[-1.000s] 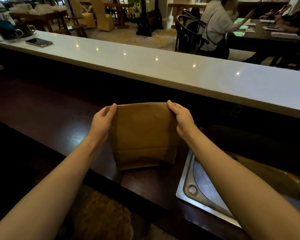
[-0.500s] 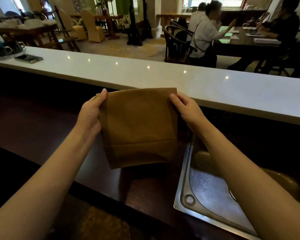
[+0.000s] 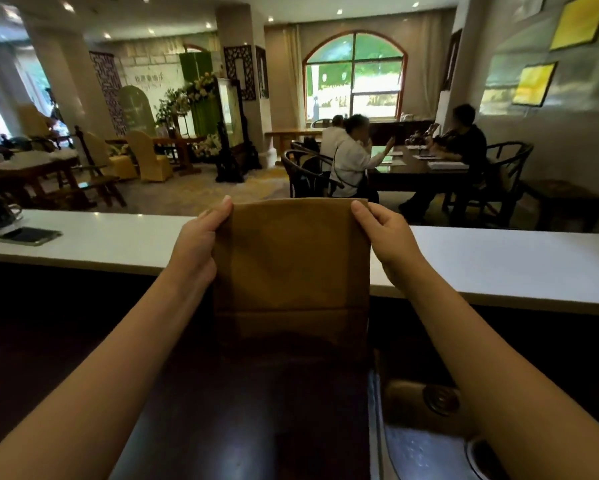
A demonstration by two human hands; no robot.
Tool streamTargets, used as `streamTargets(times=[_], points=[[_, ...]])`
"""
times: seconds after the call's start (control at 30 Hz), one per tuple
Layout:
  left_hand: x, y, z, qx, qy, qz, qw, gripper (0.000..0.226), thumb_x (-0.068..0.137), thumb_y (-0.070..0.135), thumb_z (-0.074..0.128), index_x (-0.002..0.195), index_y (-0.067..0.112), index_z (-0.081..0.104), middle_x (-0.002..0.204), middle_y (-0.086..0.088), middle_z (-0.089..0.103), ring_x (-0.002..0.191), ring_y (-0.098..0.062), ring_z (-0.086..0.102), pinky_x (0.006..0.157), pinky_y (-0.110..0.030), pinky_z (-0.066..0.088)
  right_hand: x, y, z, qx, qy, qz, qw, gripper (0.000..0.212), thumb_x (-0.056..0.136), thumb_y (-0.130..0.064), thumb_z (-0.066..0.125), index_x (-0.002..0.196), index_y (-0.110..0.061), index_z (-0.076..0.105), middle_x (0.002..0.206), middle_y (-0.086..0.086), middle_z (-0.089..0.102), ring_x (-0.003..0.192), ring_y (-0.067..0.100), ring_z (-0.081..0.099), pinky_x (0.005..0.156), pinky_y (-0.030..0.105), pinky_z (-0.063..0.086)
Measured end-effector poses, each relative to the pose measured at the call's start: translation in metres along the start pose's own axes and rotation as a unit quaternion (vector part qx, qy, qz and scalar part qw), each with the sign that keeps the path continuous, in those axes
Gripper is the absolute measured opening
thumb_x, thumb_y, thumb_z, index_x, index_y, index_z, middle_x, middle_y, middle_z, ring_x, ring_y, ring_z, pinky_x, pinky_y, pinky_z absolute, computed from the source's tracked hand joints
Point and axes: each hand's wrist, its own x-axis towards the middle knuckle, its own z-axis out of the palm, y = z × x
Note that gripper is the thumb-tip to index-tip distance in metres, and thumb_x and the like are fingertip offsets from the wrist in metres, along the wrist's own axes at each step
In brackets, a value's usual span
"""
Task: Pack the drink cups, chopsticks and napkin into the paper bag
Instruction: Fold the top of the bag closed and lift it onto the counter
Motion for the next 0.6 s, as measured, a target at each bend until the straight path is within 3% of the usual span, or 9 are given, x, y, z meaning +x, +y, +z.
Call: streamTargets(times=[0.17,0.3,0.47,0.53,0.6], points=[[0.045,0.025,0.023,0.01,-0.06,-0.007,0.998,0.025,0.085,0.033,0.06,0.098,0.014,0.068,0.086,-0.003,0.068,0.087,-0.022,0.065,0.079,-0.039,0.052,0.032,-0.019,0.0,0.045,0.09,0.009,0.995,0.024,0.095,-0.029,0.049,0.104,-0.013,0.065,0.088,-0.001,0.068,0.081,0.01,0.065,0.065,0.018,0.053],[0.085,0.033,0.044,0.009,-0.085,-0.016,0.996,0.035,0.083,0.035,0.062,0.107,0.009,0.066,0.089,-0.006,0.067,0.09,-0.024,0.064,0.082,-0.041,0.053,0.061,-0.032,-0.003,0.07,0.131,0.018,0.989,0.024,0.096,-0.03,0.048,0.091,-0.015,0.067,0.081,0.001,0.066,0.074,0.012,0.064,0.06,0.021,0.054],[0.134,0.031,0.072,0.017,-0.074,0.0,0.997,0.034,0.082,0.037,0.063,0.102,0.01,0.067,0.092,-0.006,0.068,0.096,-0.027,0.063,0.088,-0.044,0.051,0.111,-0.033,-0.013,0.046,0.186,0.023,0.981,0.025,0.094,-0.035,0.049,0.083,-0.022,0.066,0.092,0.002,0.066,0.092,0.019,0.06,0.086,0.036,0.05],[0.151,0.025,0.081,0.006,-0.062,-0.003,0.998,0.03,0.082,0.036,0.064,0.097,0.01,0.068,0.089,-0.006,0.068,0.095,-0.028,0.063,0.087,-0.044,0.051,0.13,-0.027,-0.017,0.033,0.199,0.028,0.979,0.03,0.094,-0.036,0.049,0.091,-0.013,0.068,0.098,0.008,0.065,0.098,0.024,0.059,0.092,0.04,0.047],[0.165,0.016,0.088,0.003,-0.052,-0.004,0.999,0.032,0.082,0.034,0.063,0.1,0.008,0.068,0.09,-0.008,0.068,0.096,-0.03,0.063,0.089,-0.046,0.05,0.145,-0.019,-0.023,0.018,0.207,0.032,0.978,0.042,0.094,-0.035,0.048,0.103,0.002,0.065,0.098,0.023,0.062,0.09,0.025,0.055,0.085,0.039,0.045]])
